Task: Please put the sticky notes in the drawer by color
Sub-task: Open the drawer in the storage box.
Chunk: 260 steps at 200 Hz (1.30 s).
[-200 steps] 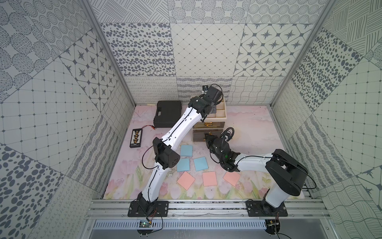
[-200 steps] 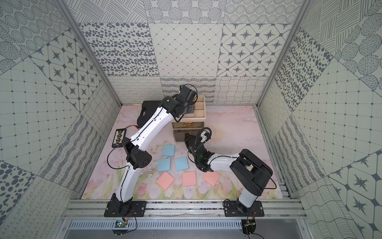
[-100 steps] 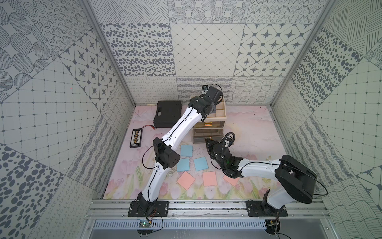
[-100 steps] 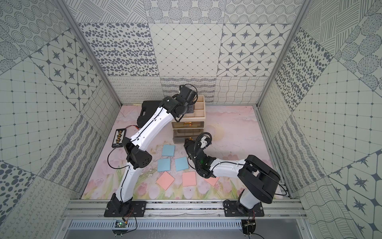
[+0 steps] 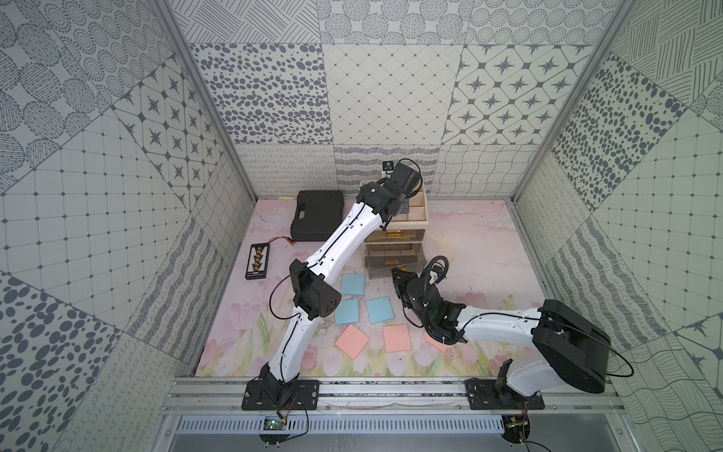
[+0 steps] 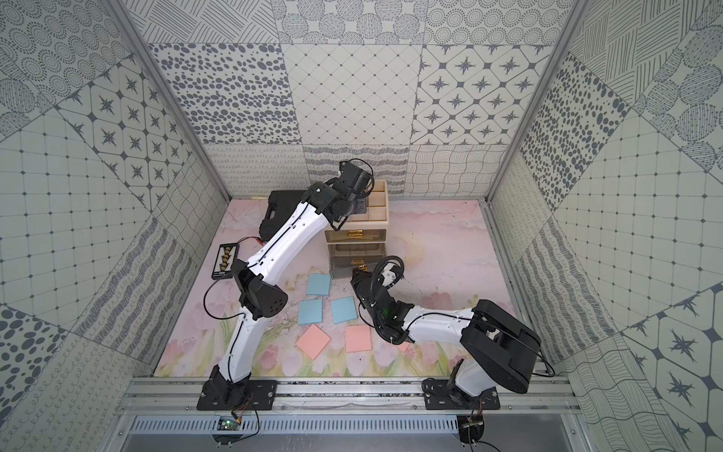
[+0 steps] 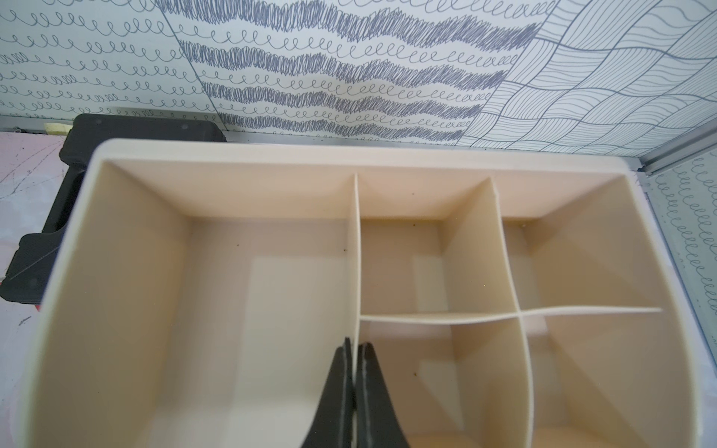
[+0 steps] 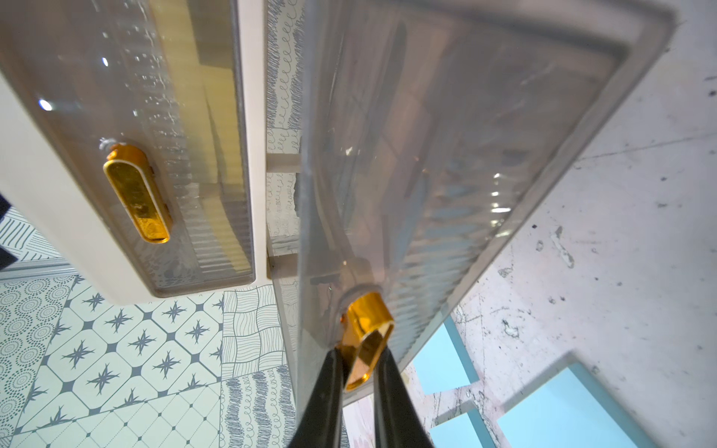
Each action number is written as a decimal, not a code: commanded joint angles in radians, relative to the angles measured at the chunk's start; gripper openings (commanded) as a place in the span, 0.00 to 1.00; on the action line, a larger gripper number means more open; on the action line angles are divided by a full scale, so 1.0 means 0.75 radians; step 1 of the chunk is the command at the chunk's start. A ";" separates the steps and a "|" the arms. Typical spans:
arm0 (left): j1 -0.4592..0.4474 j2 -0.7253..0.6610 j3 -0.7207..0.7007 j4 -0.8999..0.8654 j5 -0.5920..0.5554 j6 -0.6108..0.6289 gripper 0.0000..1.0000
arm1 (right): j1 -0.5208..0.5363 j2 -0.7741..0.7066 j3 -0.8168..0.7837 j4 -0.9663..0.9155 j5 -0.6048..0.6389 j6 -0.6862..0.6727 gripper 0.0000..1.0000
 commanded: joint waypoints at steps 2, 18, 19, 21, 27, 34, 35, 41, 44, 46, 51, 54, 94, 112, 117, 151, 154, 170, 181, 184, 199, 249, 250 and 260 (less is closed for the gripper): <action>0.023 0.027 -0.009 -0.031 -0.098 0.055 0.00 | 0.007 0.047 0.029 -0.018 0.011 -0.021 0.00; 0.021 0.027 -0.011 -0.028 -0.093 0.059 0.00 | 0.009 0.058 0.045 -0.018 0.016 -0.020 0.00; 0.022 0.027 -0.011 -0.029 -0.093 0.059 0.00 | 0.009 0.058 0.046 -0.017 0.018 -0.021 0.00; 0.021 0.027 -0.011 -0.029 -0.092 0.059 0.00 | 0.009 0.061 0.046 -0.016 0.020 -0.021 0.00; 0.021 0.027 -0.011 -0.028 -0.088 0.062 0.00 | 0.009 0.065 0.053 -0.016 0.024 -0.020 0.00; 0.021 0.027 -0.011 -0.029 -0.085 0.063 0.00 | 0.009 0.069 0.062 -0.018 0.024 -0.020 0.00; 0.021 0.027 -0.010 -0.028 -0.084 0.063 0.00 | 0.009 0.070 0.062 -0.018 0.024 -0.020 0.00; 0.022 0.027 -0.013 -0.027 -0.080 0.065 0.00 | 0.009 0.074 0.071 -0.018 0.023 -0.020 0.00; 0.022 0.028 -0.012 -0.027 -0.079 0.066 0.00 | 0.009 0.076 0.076 -0.018 0.024 -0.018 0.00; 0.021 0.029 -0.013 -0.027 -0.078 0.067 0.00 | 0.009 0.079 0.079 -0.018 0.023 -0.018 0.00; 0.021 0.029 -0.014 -0.025 -0.075 0.069 0.00 | 0.011 0.081 0.086 -0.018 0.021 -0.015 0.00; 0.022 0.029 -0.014 -0.025 -0.075 0.069 0.00 | 0.011 0.084 0.088 -0.018 0.021 -0.014 0.00; 0.019 0.027 -0.014 -0.016 -0.059 0.086 0.00 | 0.028 0.088 0.128 -0.022 0.059 -0.002 0.00; 0.017 0.023 -0.013 -0.018 -0.057 0.095 0.00 | 0.032 0.068 0.153 -0.077 0.087 -0.006 0.00; 0.016 0.023 -0.014 -0.017 -0.057 0.096 0.00 | 0.035 0.063 0.159 -0.095 0.095 -0.006 0.00; 0.007 0.026 -0.014 -0.015 -0.055 0.106 0.00 | 0.038 0.063 0.195 -0.123 0.152 0.007 0.00; 0.007 0.027 -0.015 -0.015 -0.055 0.106 0.00 | 0.038 0.065 0.199 -0.124 0.152 0.005 0.00; 0.006 0.027 -0.014 -0.013 -0.053 0.112 0.00 | 0.038 0.071 0.226 -0.132 0.151 -0.009 0.00; 0.006 0.025 -0.015 -0.015 -0.057 0.116 0.00 | 0.038 0.076 0.225 -0.127 0.154 -0.010 0.00; 0.007 0.025 -0.014 -0.015 -0.057 0.118 0.00 | 0.037 0.076 0.223 -0.128 0.156 -0.010 0.00; 0.005 0.023 -0.016 -0.010 -0.053 0.123 0.00 | 0.034 0.092 0.219 -0.135 0.163 0.005 0.00; 0.002 0.021 -0.016 -0.015 -0.050 0.129 0.00 | 0.026 0.185 0.260 -0.029 0.148 -0.014 0.00; 0.004 0.021 -0.016 -0.016 -0.050 0.129 0.00 | 0.026 0.187 0.262 -0.027 0.147 -0.014 0.00; 0.003 0.019 -0.015 -0.017 -0.053 0.131 0.00 | 0.022 0.197 0.273 -0.024 0.147 -0.019 0.00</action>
